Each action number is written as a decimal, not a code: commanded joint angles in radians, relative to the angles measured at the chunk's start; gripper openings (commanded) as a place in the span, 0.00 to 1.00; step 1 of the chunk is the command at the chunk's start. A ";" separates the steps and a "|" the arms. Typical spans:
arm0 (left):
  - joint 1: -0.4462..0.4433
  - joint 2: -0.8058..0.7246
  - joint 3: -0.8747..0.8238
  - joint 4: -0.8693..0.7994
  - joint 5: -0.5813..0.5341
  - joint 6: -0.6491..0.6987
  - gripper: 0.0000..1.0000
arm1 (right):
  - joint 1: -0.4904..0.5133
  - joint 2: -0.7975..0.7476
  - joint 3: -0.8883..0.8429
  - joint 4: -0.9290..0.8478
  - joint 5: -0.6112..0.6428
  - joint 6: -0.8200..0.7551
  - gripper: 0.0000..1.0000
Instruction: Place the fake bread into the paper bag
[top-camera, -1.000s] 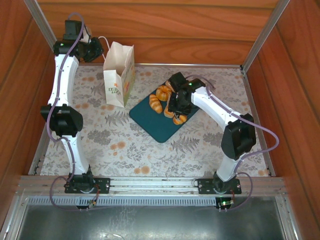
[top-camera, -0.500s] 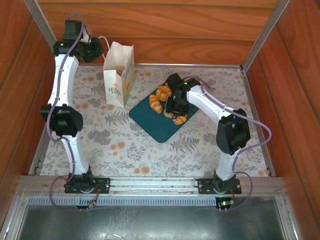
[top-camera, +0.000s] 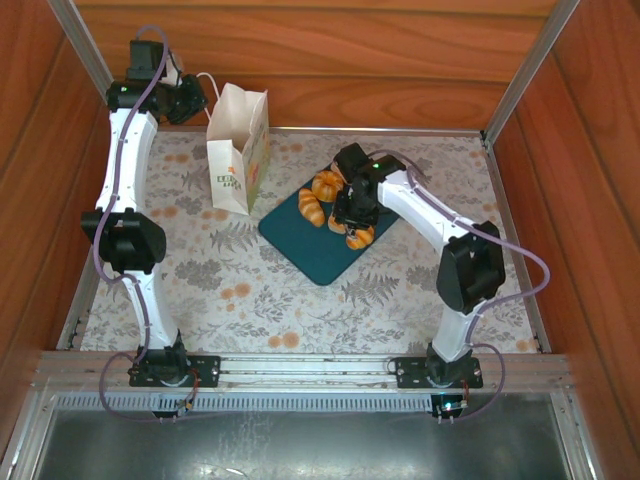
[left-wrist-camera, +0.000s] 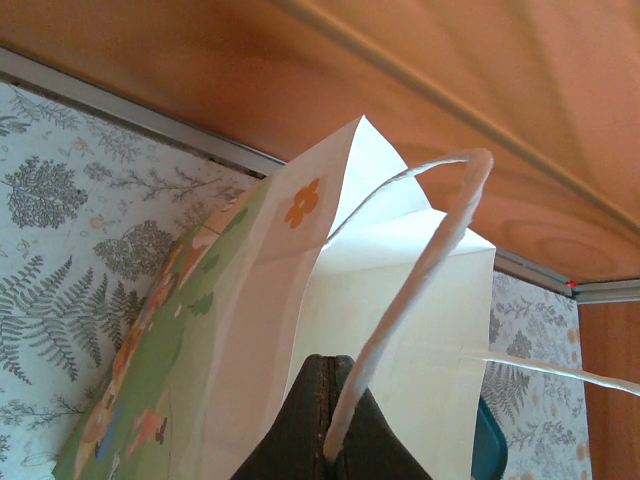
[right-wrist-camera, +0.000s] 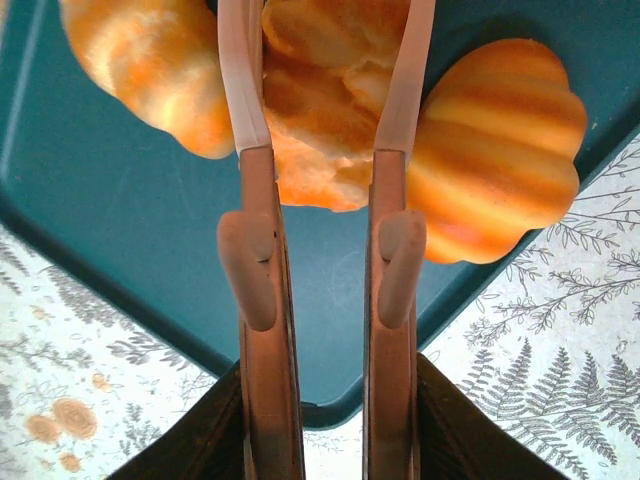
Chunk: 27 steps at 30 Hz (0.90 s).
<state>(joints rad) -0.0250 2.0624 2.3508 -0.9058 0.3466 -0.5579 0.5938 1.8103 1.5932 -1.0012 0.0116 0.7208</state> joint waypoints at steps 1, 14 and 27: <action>0.015 0.014 0.018 0.010 0.018 -0.005 0.00 | -0.009 -0.077 -0.001 0.018 -0.017 0.022 0.37; 0.015 0.013 0.017 0.009 0.018 -0.003 0.00 | -0.005 -0.192 0.065 0.077 -0.101 0.032 0.35; 0.017 0.013 0.014 0.009 0.009 0.004 0.00 | 0.106 -0.107 0.426 0.062 -0.152 -0.031 0.35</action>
<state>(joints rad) -0.0231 2.0624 2.3508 -0.9058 0.3462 -0.5575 0.6754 1.6726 1.9465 -0.9607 -0.1081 0.7235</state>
